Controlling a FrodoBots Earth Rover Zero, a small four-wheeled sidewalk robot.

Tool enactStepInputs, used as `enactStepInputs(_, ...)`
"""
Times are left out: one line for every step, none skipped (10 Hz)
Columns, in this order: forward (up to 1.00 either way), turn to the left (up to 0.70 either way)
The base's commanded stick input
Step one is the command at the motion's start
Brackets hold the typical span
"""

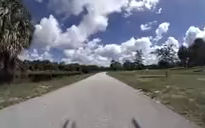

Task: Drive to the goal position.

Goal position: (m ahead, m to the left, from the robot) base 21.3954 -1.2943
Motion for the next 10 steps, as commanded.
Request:
enactStepInputs(0.7,0.0)
enactStepInputs(0.7,0.0)
enactStepInputs(0.7,0.23)
enactStepInputs(0.7,0.35)
enactStepInputs(0.7,0.35)
enactStepInputs(0.7,0.0)
enactStepInputs(0.7,0.0)
enactStepInputs(0.7,0.0)
enactStepInputs(0.7,0.0)
enactStepInputs(0.7,0.0)
